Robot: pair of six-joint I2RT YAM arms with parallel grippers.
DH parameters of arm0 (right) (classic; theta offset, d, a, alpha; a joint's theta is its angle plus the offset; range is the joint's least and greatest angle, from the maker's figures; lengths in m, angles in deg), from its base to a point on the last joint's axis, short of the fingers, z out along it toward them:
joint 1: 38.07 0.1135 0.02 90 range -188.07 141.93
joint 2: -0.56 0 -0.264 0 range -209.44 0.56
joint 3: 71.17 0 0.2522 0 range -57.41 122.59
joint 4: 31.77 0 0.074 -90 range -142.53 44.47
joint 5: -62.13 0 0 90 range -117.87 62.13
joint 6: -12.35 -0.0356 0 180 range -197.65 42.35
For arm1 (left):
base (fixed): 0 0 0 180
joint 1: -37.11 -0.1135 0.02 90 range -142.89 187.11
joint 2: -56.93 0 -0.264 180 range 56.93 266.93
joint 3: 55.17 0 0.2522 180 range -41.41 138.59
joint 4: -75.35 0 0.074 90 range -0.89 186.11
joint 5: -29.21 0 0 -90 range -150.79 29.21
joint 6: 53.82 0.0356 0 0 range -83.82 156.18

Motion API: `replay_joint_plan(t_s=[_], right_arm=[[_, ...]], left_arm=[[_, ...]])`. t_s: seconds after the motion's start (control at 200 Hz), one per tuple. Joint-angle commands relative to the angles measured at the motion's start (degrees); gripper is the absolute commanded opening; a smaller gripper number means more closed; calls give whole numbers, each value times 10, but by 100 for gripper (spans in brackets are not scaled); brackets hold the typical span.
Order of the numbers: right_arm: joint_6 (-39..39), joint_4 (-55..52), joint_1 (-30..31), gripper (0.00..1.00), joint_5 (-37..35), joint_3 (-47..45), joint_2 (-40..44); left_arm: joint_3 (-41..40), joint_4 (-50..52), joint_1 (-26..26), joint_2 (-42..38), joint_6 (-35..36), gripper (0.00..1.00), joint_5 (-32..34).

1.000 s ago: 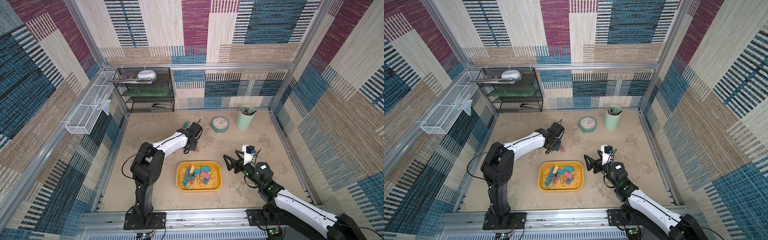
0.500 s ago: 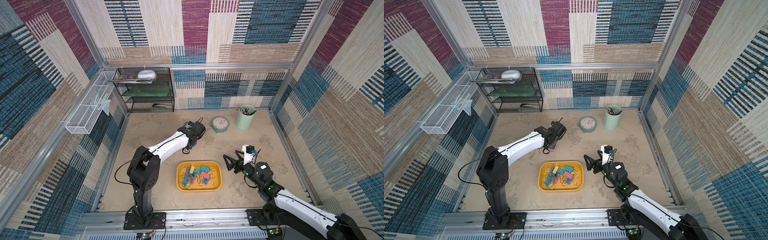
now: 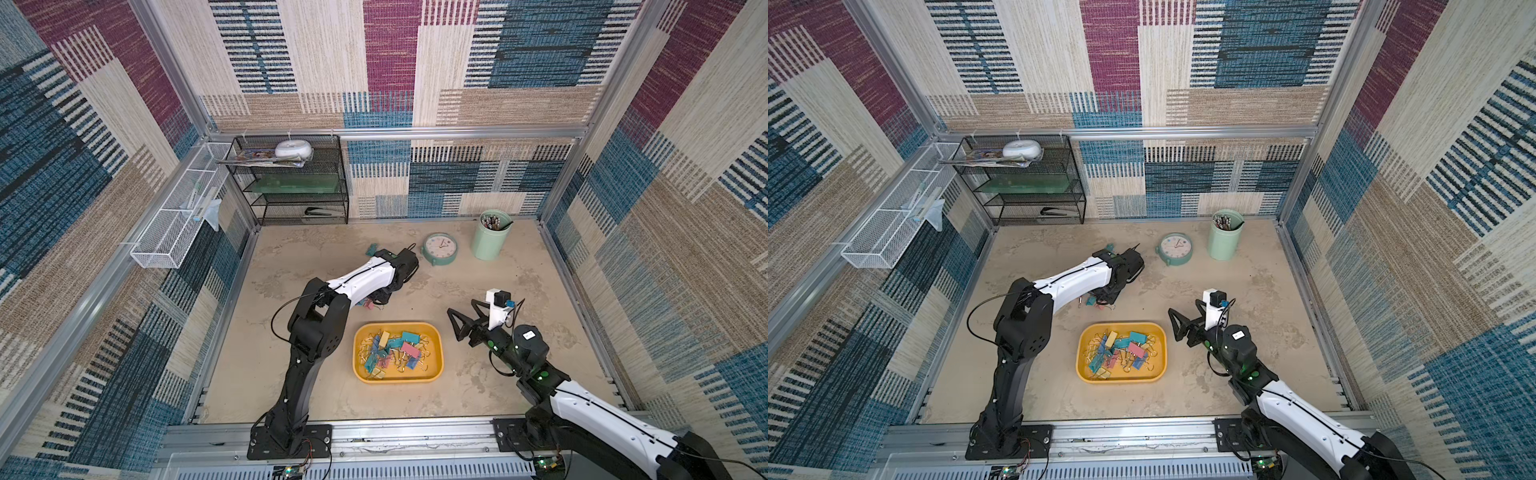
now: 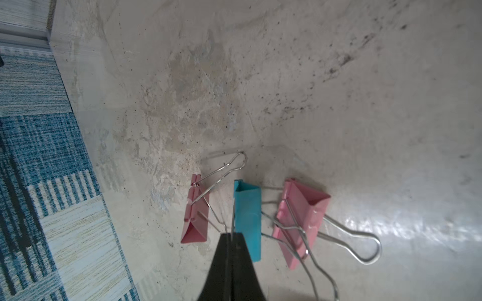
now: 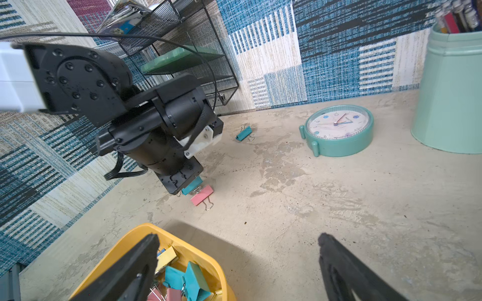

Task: Put the binder clips in the storage box
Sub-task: Pick up the binder clip at the center of the board.

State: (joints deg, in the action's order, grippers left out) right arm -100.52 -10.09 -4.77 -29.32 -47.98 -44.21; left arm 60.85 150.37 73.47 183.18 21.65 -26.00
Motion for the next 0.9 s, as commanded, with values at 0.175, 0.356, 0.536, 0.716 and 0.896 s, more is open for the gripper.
replay_joint_plan(t_s=[0.175,0.356,0.536,0.716,0.896], right_arm=[[-4,7,0,99,3,0,0],[-3,6,0,99,0,-1,2],[-4,7,0,98,2,-1,0],[-5,7,1,99,3,-1,3],[-4,3,1,99,1,-1,10]], left_arm=[[56,150,-2,4,-97,0,40],[54,162,7,-48,-183,0,37],[47,173,11,-71,-233,0,33],[86,247,5,-6,-272,0,72],[71,290,2,43,-313,0,98]])
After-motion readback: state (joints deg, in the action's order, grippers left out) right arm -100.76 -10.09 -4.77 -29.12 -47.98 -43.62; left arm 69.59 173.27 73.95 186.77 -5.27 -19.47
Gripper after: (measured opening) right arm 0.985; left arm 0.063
